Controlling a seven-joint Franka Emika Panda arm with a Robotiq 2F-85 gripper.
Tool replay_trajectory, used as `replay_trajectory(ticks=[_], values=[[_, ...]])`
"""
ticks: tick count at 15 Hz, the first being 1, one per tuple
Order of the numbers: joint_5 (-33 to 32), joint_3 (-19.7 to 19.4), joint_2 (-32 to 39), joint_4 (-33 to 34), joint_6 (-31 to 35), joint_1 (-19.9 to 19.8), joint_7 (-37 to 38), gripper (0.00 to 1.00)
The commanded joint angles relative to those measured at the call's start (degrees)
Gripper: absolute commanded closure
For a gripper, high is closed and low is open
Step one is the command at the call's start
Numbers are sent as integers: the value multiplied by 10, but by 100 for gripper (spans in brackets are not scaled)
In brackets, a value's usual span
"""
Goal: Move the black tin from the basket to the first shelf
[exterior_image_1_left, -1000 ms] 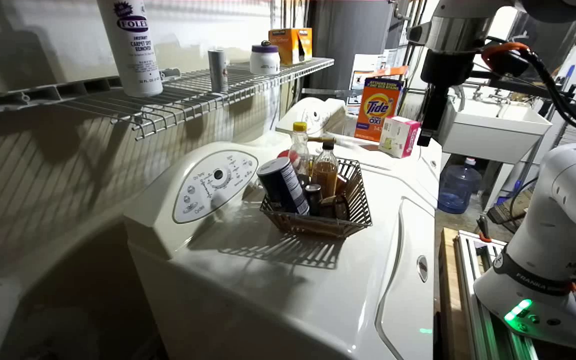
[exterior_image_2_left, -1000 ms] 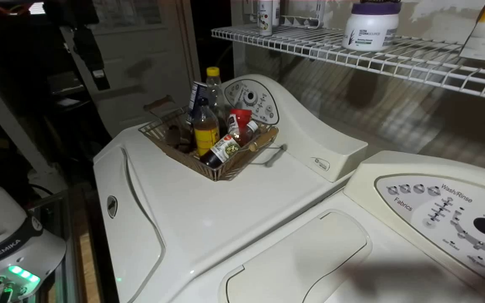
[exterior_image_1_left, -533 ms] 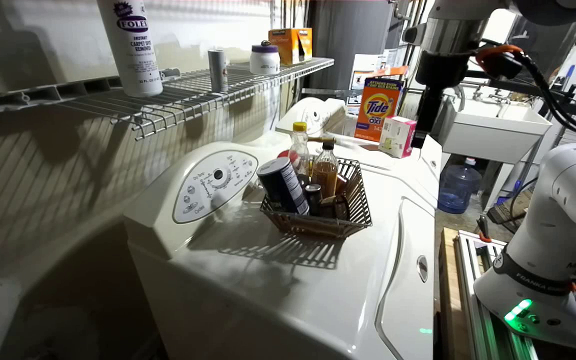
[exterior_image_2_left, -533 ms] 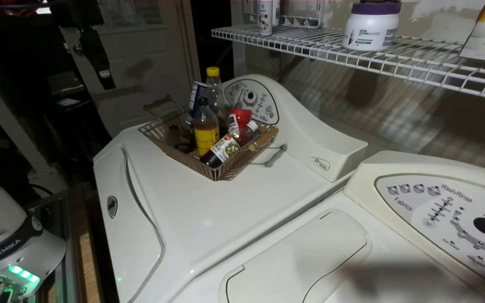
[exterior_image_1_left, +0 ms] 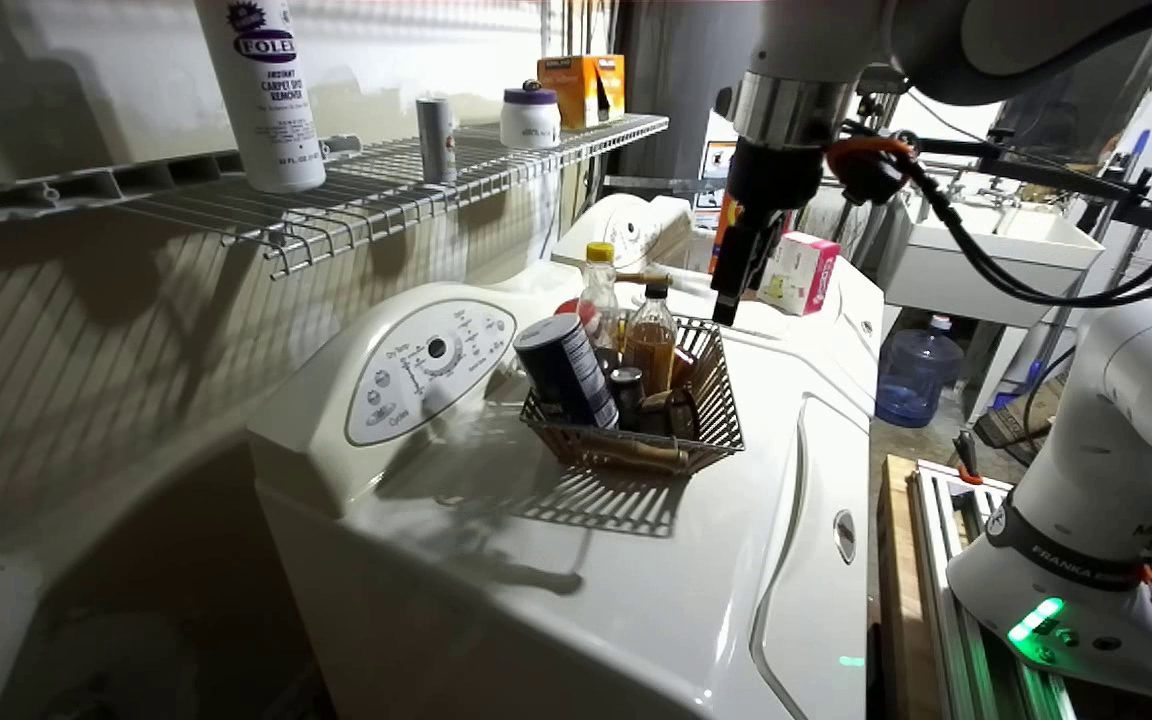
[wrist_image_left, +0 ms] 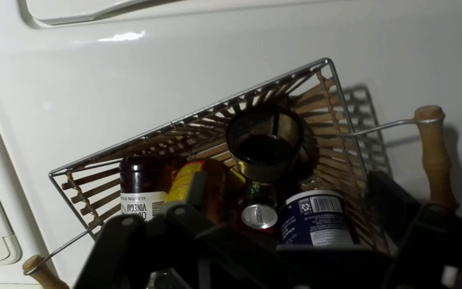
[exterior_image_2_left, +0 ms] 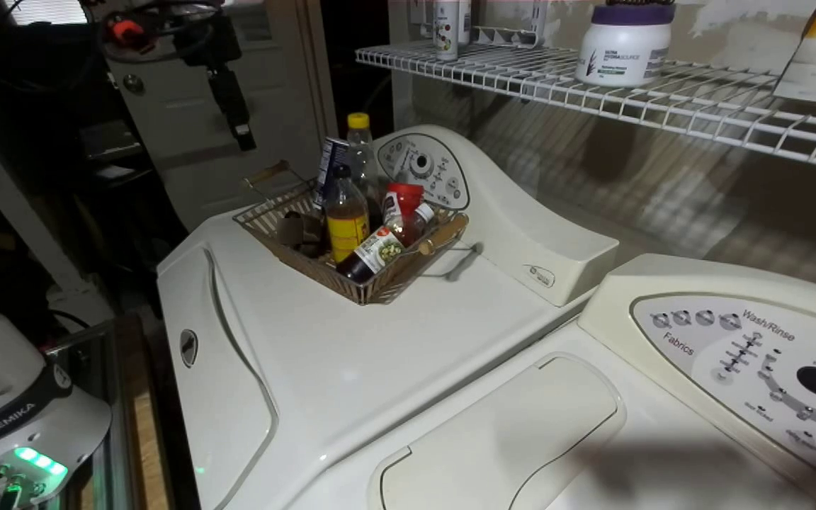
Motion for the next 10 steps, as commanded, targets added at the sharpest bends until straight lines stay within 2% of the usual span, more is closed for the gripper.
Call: replay_trajectory(ticks=[1,2,7,10], values=[[0,1,85,58,8,13,-7,0],[-3,-4,42,21,11,11,2,0],[-3,-5,81,48,11,17,0,0],[7,-4,95,43,45,9,51,0]])
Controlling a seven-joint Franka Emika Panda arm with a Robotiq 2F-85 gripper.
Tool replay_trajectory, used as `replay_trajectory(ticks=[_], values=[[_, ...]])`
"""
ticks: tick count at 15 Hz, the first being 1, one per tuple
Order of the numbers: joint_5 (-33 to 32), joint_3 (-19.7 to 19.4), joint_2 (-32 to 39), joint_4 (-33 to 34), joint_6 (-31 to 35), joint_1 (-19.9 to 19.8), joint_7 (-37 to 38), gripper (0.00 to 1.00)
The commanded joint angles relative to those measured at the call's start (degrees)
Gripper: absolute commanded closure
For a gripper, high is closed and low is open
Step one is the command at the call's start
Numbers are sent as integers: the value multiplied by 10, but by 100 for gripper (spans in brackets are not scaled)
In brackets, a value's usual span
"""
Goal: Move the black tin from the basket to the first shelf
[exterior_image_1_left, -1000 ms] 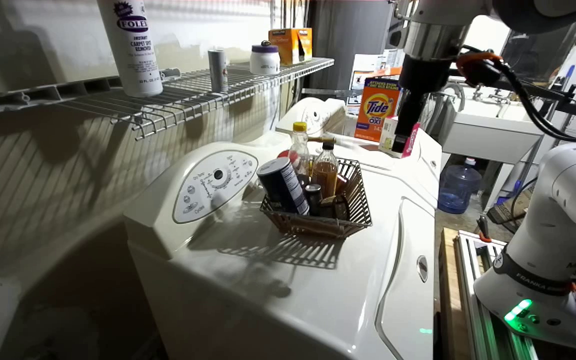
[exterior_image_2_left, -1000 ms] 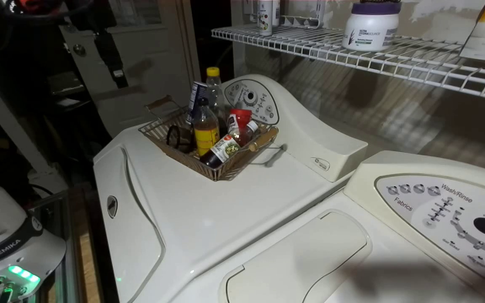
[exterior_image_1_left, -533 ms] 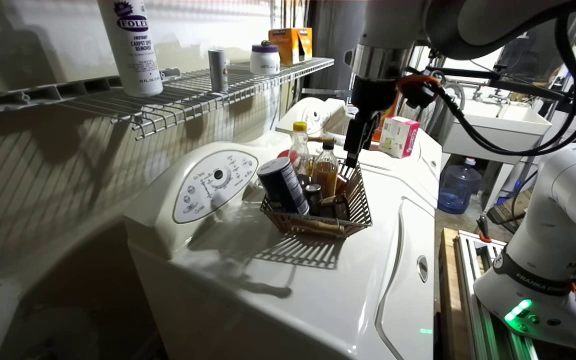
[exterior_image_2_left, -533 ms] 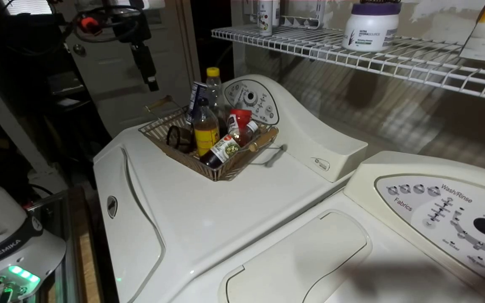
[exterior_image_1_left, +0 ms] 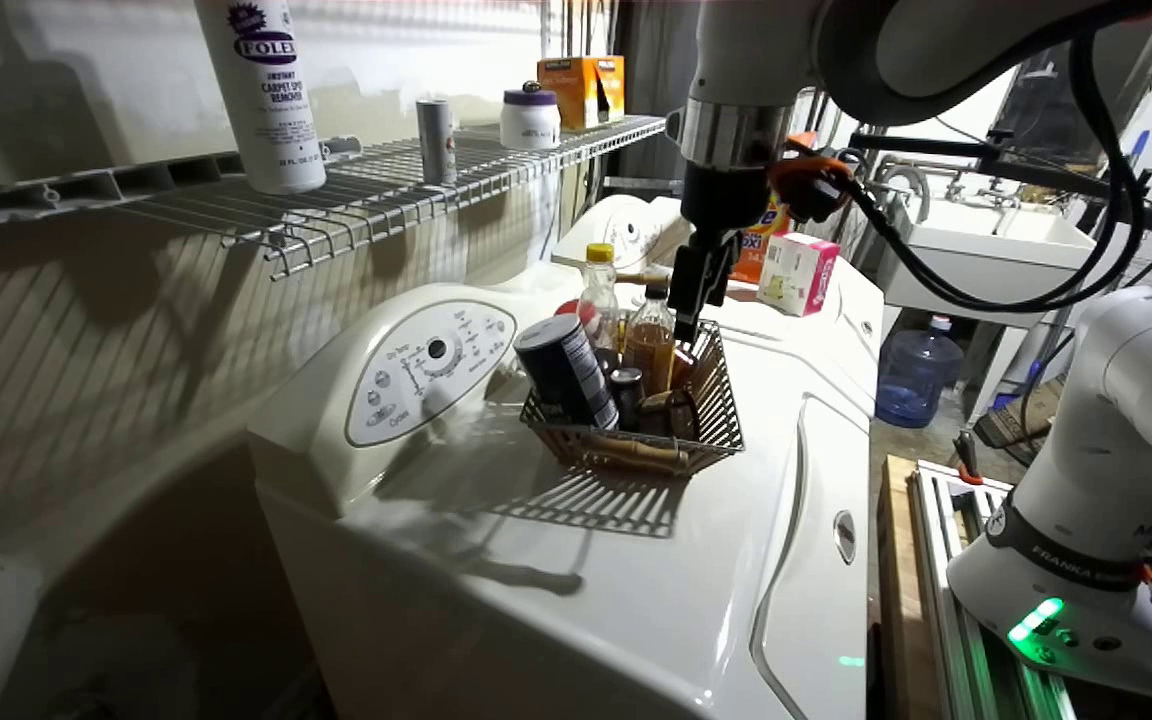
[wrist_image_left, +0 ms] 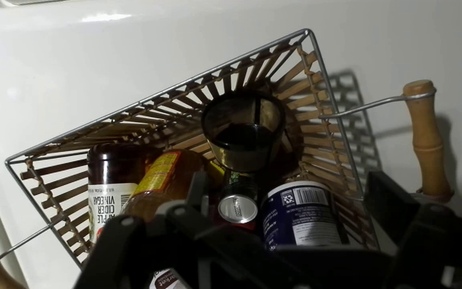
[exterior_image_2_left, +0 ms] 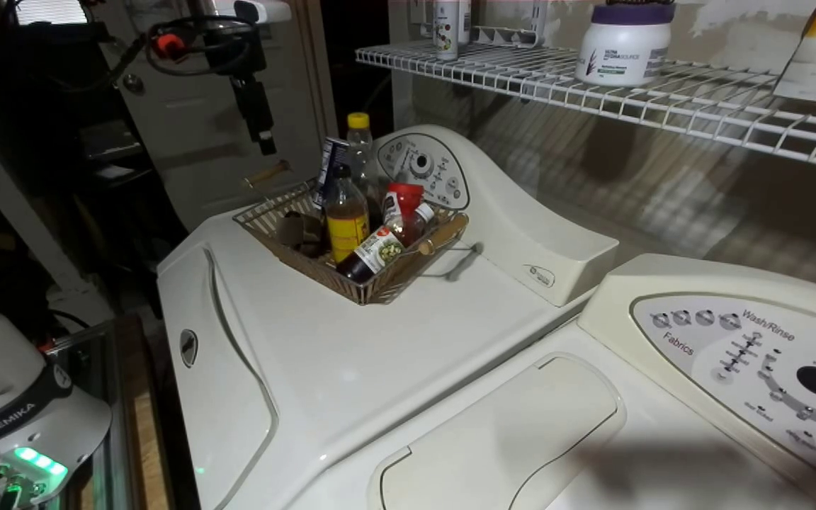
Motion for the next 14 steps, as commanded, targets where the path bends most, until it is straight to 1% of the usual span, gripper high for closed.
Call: replay_trajectory(ticks=[1,5,7,14], values=[[-1,0,14,-7,47,-5,67,0],[-3,-1,19,-33,134,-9,108,0],[-24,3,25,-47,168,-19,133,0],[-70,5,47,-80,223,-37,195,0]])
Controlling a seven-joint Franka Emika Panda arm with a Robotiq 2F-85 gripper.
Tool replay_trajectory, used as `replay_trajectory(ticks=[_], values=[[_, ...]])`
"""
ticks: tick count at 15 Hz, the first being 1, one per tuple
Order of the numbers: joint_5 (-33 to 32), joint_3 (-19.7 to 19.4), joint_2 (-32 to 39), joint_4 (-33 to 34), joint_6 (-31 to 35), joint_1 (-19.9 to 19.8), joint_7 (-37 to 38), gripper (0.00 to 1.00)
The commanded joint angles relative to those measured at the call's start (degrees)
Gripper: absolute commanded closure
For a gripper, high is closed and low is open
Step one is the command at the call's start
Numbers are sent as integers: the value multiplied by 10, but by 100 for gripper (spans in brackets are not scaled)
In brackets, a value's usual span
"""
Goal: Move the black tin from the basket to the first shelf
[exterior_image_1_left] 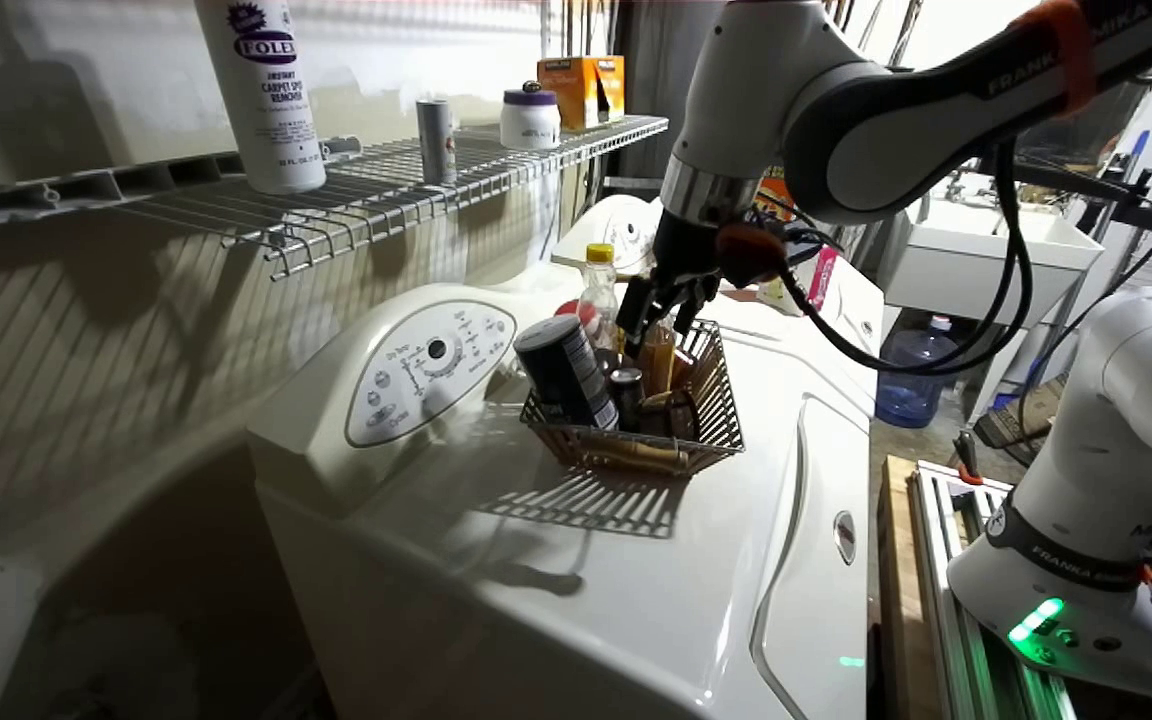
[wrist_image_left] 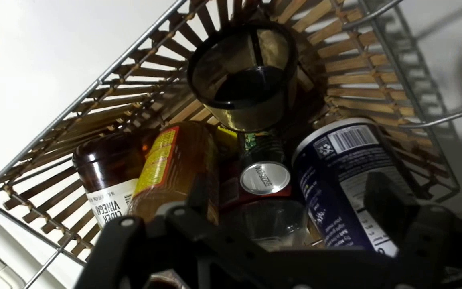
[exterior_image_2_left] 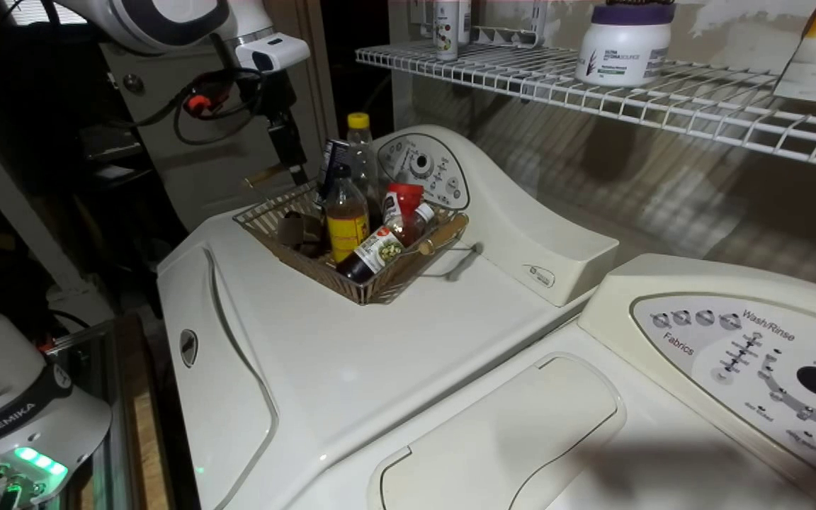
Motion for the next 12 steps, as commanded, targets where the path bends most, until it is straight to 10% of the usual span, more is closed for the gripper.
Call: replay_trajectory(ticks=[1,12], values=[[-37,5,13,-12,30,-11,43,0],[-62,-8,75,-2,64,-8,91,0]])
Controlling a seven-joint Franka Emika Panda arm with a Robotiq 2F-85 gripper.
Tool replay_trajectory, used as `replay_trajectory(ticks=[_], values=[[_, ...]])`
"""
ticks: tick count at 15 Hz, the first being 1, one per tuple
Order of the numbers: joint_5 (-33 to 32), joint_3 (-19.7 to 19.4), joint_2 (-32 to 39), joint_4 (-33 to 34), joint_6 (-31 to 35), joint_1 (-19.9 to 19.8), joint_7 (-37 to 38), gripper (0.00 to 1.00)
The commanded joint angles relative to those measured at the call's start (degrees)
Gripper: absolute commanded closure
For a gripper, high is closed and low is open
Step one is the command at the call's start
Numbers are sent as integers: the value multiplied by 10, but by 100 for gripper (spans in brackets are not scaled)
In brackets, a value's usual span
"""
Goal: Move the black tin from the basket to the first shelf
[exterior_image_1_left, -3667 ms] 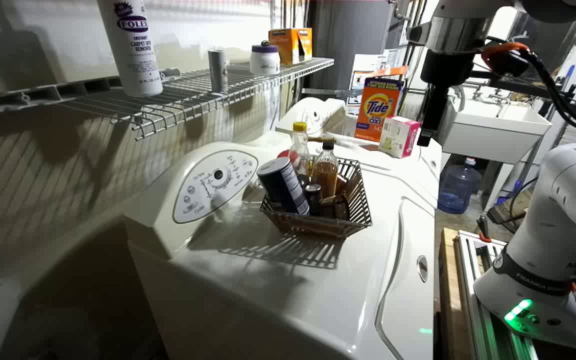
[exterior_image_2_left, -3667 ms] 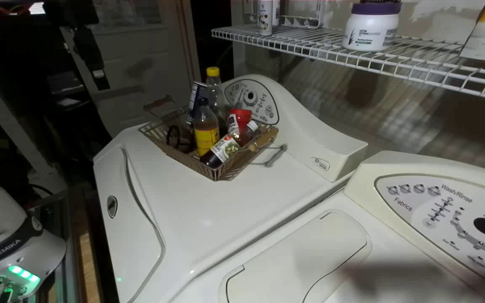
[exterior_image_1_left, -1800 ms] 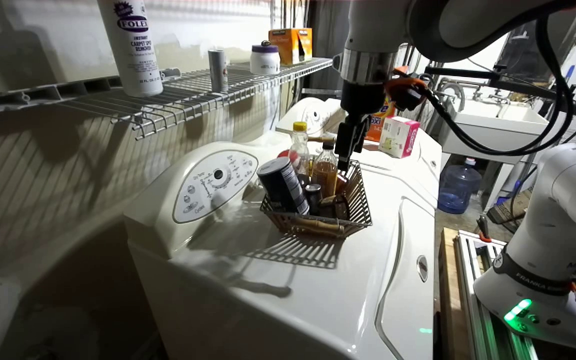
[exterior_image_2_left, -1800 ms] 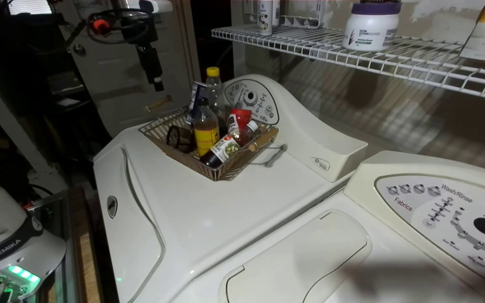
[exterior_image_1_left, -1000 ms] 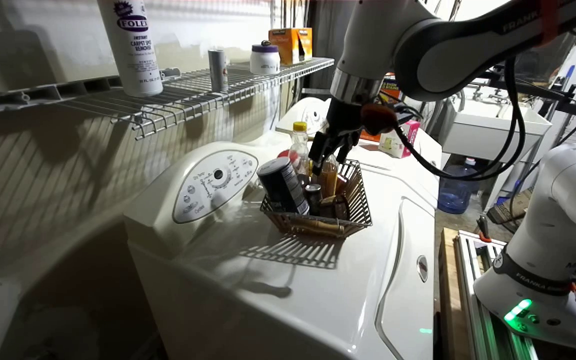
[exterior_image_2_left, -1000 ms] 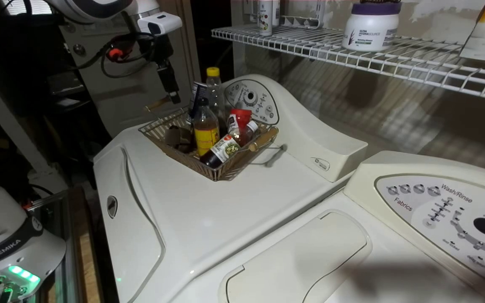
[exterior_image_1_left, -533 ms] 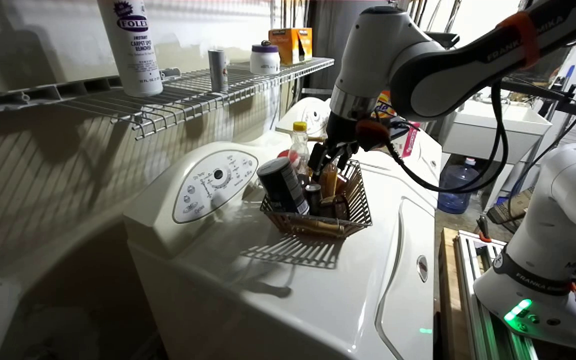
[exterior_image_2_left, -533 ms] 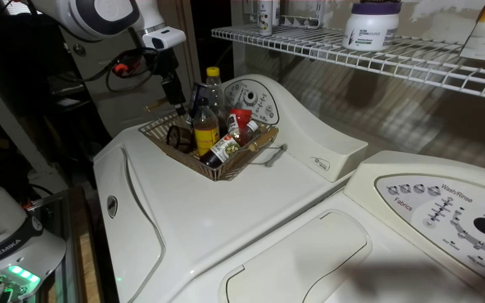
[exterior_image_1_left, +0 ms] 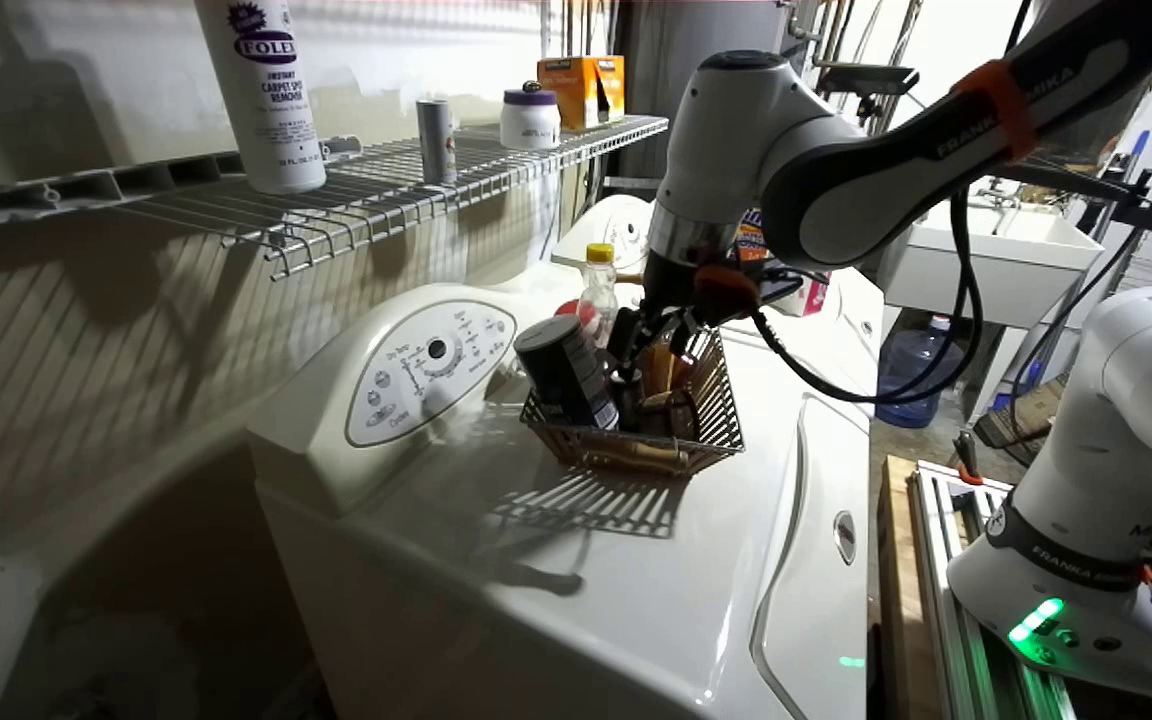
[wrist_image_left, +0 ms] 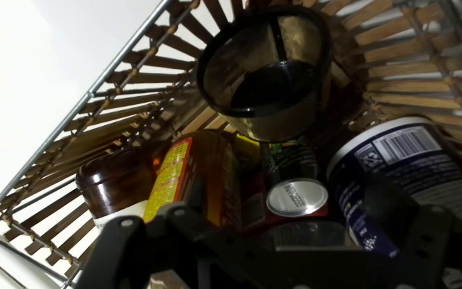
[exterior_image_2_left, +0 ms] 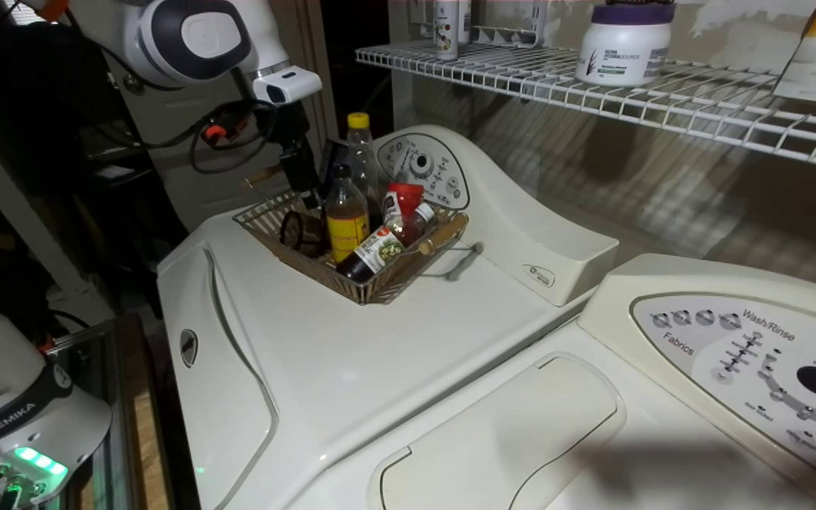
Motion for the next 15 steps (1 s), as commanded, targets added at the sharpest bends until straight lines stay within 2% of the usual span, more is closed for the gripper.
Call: replay_trajectory(ticks=[1,12,13,14,15], values=[[-15,-8,28,11,19,1,25,0],[-11,-23,63,23,59,7,41,0],[-12,-23,65,25,57,8,43,3],[-11,-23,66,25,57,8,42,18],[-12,-24,66,26,57,8,43,27]])
